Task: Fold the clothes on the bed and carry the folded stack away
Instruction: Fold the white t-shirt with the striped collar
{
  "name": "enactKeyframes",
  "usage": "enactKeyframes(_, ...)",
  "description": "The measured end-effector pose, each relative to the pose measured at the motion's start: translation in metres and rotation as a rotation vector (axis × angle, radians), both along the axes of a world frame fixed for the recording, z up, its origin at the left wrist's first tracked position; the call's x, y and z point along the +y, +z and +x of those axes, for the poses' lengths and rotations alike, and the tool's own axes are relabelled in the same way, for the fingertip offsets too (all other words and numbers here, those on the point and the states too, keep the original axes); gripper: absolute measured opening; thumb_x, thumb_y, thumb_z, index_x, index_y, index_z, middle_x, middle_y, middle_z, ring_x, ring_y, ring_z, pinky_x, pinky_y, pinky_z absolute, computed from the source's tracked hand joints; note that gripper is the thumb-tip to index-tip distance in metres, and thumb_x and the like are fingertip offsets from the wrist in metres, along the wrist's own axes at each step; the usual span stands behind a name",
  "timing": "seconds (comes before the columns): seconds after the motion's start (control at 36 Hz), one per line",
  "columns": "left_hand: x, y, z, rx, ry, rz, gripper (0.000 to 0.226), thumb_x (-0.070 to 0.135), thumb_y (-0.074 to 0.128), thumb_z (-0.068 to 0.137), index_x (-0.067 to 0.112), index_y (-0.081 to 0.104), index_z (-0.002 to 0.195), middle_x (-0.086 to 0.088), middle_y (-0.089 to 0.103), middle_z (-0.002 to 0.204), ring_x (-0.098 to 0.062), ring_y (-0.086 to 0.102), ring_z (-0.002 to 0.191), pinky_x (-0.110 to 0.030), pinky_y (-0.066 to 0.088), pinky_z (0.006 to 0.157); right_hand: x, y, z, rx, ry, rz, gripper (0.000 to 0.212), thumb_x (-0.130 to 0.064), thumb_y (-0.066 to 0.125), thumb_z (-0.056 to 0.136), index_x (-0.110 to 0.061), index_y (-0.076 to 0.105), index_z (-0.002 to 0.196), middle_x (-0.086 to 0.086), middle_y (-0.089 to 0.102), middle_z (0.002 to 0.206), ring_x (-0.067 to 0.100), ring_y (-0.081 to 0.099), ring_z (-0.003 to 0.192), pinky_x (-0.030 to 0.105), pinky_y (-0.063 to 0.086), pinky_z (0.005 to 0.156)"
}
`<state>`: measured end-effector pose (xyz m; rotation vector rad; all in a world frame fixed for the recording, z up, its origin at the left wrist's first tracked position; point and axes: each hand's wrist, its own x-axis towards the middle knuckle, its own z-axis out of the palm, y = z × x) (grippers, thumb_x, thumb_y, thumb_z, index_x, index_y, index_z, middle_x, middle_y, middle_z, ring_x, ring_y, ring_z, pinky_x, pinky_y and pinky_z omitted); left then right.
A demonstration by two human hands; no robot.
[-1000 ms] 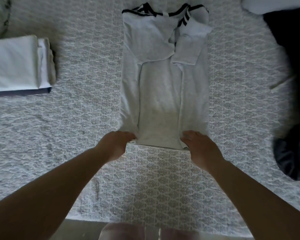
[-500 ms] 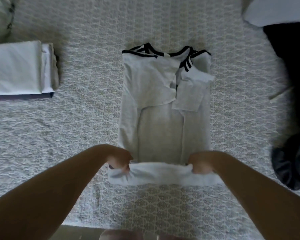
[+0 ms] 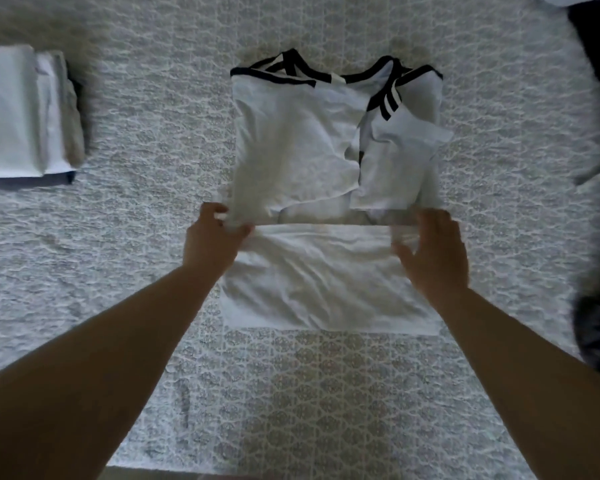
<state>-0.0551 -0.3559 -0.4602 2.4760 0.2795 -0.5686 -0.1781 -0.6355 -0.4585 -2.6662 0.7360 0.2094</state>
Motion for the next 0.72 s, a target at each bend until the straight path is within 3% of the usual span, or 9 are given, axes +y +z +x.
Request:
enactKeyframes(0.08,0.008,-0.004,-0.034,0.032,0.275,-0.116,0.046,0.046,0.061,0.088,0.015,0.049,0.12,-0.002,0.061,0.102,-0.013,0.055,0.078,-0.023,0.04,0.064,0.013,-0.005,-0.025,-0.185,-0.357,0.192,0.064,-0.025,0.075,0.078,-0.007,0.044,0.132,0.016,0.039,0.131,0.029,0.04,0.12,0.033,0.04,0.089)
enactKeyframes(0.17,0.016,-0.004,-0.079,0.034,0.174,-0.154,0.03,0.039,0.056,0.092,0.022,0.046,0.114,0.01,0.057,0.088,-0.001,0.052,0.071,-0.017,0.036,0.054,0.026,-0.007,-0.047,-0.203,-0.666,0.292,0.068,-0.023,0.077,0.075,-0.006,0.044,0.132,0.016,0.039,0.13,0.03,0.044,0.117,0.03,0.04,0.088)
enactKeyframes(0.25,0.024,-0.007,-0.11,0.105,0.093,-0.131,0.017,0.039,0.055,0.093,0.023,0.047,0.095,0.008,0.058,0.077,-0.008,0.054,0.063,-0.022,0.035,0.049,0.036,-0.009,-0.067,-0.074,-0.834,0.429,0.054,-0.032,0.073,0.079,-0.006,0.051,0.122,0.013,0.056,0.11,0.033,0.057,0.1,0.034,0.043,0.073)
enactKeyframes(0.33,0.027,-0.01,-0.118,0.106,0.079,-0.189,0.024,0.038,0.048,0.097,0.024,0.054,0.078,0.005,0.059,0.064,-0.01,0.05,0.051,-0.022,0.035,0.044,0.037,-0.01,-0.076,0.063,-0.697,0.412,0.041,-0.039,0.06,0.089,-0.005,0.057,0.112,0.016,0.062,0.097,0.035,0.059,0.09,0.039,0.045,0.073)
enactKeyframes(0.44,0.027,-0.008,-0.108,-0.009,0.054,-0.241,0.02,0.033,0.044,0.1,0.028,0.053,0.082,0.005,0.055,0.058,-0.006,0.047,0.045,-0.022,0.035,0.042,0.032,-0.004,-0.078,-0.041,-0.488,0.332,0.026,-0.033,0.048,0.097,-0.01,0.05,0.084,0.002,0.051,0.067,0.028,0.053,0.066,0.033,0.037,0.057)
enactKeyframes(0.53,0.03,-0.007,-0.098,-0.155,-0.002,-0.194,0.027,0.033,0.042,0.1,0.023,0.044,0.076,0.004,0.048,0.05,-0.011,0.044,0.04,-0.024,0.034,0.038,0.025,-0.001,-0.081,-0.148,-0.394,0.245,0.025,-0.027,0.046,0.097,-0.015,0.038,0.076,-0.004,0.04,0.054,0.017,0.04,0.047,0.026,0.027,0.045)
enactKeyframes(0.64,0.036,-0.012,-0.097,-0.15,-0.07,-0.069,0.026,0.035,0.04,0.099,0.015,0.046,0.083,-0.003,0.052,0.051,-0.025,0.053,0.044,-0.032,0.045,0.044,0.017,-0.006,-0.086,-0.075,-0.384,0.304,0.029,-0.028,0.046,0.098,-0.017,0.037,0.073,0.001,0.043,0.056,0.021,0.043,0.051,0.03,0.032,0.047)
enactKeyframes(0.72,0.04,-0.022,-0.101,0.024,-0.114,0.074,0.03,0.043,0.041,0.098,0.017,0.053,0.091,0.004,0.055,0.06,-0.014,0.054,0.055,-0.027,0.041,0.05,0.014,-0.012,-0.088,0.13,-0.4,0.416,0.029,-0.032,0.045,0.098,-0.018,0.043,0.073,0.001,0.047,0.067,0.026,0.049,0.067,0.034,0.032,0.053)
